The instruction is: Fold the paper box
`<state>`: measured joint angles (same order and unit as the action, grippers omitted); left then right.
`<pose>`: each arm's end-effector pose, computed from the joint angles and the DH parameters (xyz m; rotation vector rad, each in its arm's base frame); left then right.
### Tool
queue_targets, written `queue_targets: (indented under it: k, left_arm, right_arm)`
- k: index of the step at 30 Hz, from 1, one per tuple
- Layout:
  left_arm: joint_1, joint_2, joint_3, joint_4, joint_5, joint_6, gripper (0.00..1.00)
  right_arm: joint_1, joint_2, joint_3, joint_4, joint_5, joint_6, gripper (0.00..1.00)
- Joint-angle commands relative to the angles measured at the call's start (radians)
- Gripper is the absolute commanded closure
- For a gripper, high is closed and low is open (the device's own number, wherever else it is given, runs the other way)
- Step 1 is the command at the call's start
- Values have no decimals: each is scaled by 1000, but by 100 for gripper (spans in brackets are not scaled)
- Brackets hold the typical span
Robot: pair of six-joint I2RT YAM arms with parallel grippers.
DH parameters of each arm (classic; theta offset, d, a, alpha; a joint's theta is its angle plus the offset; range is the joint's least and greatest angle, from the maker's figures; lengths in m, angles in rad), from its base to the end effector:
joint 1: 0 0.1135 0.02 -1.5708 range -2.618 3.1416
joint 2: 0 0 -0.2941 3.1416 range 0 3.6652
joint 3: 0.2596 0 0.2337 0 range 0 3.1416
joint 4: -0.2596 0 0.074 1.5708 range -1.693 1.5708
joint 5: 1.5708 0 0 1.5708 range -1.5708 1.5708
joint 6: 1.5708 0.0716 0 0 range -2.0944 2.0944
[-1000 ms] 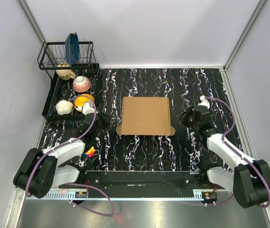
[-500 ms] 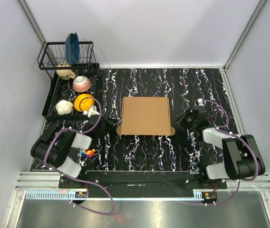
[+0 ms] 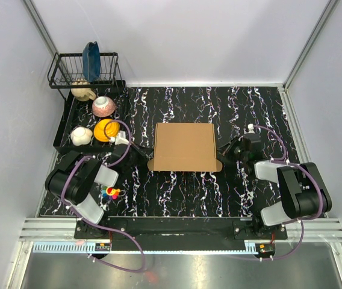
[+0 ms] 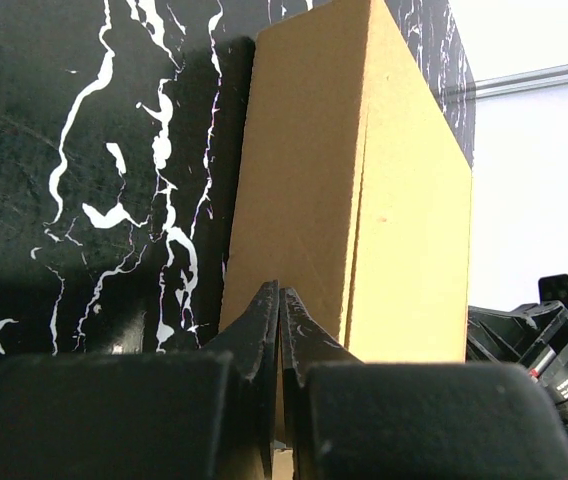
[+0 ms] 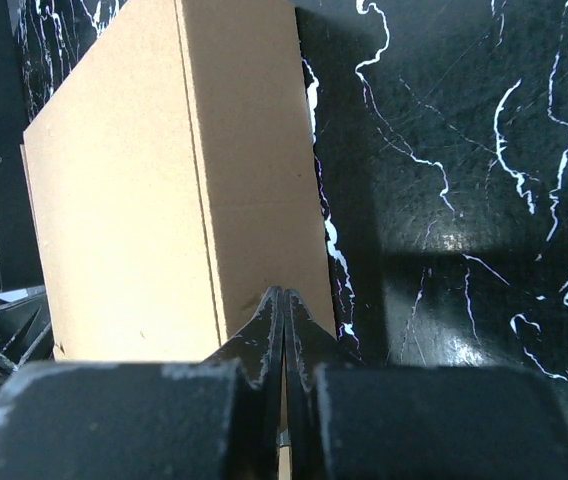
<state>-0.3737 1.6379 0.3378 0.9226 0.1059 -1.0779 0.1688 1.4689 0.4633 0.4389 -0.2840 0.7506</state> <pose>0.2699 -0.1140 0.1518 -0.6529 1.9962 -1.0295 0.2748 0.0672 0.1708 0.4708 2.1810 0.8268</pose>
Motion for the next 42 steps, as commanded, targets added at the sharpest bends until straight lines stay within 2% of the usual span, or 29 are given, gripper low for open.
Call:
queue_targets:
  k: [1, 11, 24, 35, 42]
  left_arm:
    - [5, 10, 20, 90, 40, -8, 98]
    - [-4, 14, 6, 133, 72, -16, 100]
    - [-70, -141, 21, 87, 112, 21, 100]
    - [-87, -369, 66, -136, 95, 84, 100]
    - [-94, -427, 73, -197, 89, 88, 100]
  right_arm:
    - [0, 27, 11, 58, -61, 12, 100]
    - [9, -8, -41, 80, -98, 21, 100]
    - [26, -229, -12, -80, -110, 6, 100]
    - [34, -370, 60, -238, -95, -5, 100]
    - [35, -400, 104, -298, -86, -10, 100]
